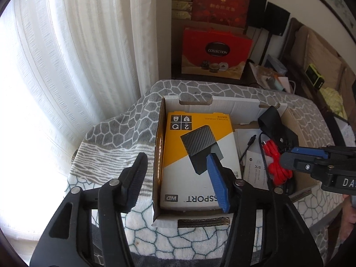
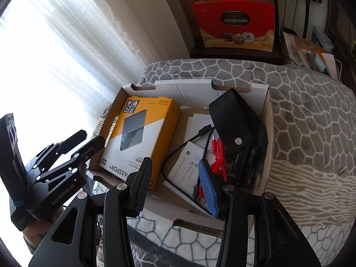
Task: Organize objects
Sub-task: 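Release the tray wall with the left tool while the right tool withdraws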
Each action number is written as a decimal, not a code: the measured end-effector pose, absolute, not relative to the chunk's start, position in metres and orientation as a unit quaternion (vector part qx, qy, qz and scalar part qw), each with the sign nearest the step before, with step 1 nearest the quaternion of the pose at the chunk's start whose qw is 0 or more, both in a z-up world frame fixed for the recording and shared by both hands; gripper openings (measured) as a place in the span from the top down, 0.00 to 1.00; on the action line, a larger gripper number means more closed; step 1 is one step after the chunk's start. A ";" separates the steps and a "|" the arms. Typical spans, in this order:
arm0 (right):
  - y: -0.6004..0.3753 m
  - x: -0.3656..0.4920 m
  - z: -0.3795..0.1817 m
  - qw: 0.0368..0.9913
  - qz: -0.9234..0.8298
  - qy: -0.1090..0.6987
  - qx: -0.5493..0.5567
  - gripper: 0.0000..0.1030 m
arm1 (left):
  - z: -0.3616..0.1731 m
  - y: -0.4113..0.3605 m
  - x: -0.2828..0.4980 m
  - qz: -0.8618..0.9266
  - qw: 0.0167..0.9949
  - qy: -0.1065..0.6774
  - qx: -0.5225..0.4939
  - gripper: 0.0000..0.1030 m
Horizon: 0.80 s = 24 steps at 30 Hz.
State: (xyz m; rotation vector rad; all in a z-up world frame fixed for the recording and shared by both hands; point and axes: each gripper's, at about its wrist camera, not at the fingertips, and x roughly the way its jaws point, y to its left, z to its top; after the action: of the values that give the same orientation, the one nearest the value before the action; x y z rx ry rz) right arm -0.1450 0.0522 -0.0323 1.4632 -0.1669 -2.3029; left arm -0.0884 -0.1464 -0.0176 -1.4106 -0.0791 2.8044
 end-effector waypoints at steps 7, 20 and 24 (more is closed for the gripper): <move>0.082 -0.125 -0.019 0.185 -0.846 -0.050 0.497 0.35 | -0.006 -0.131 -0.079 0.900 0.001 -0.025 -0.436 0.25; 0.128 -0.138 -0.057 0.138 -0.832 -0.086 0.531 0.38 | -0.043 -0.167 -0.094 0.881 -0.051 -0.031 -0.469 0.31; 0.131 -0.144 -0.071 0.136 -0.821 -0.100 0.545 0.50 | -0.057 -0.178 -0.098 0.872 -0.046 -0.051 -0.484 0.42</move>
State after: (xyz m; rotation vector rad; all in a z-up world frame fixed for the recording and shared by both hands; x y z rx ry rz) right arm -0.1436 0.1314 -0.0712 1.5769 -0.2885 -2.3782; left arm -0.0976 -0.1778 -0.0567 -1.5667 -0.1660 2.8235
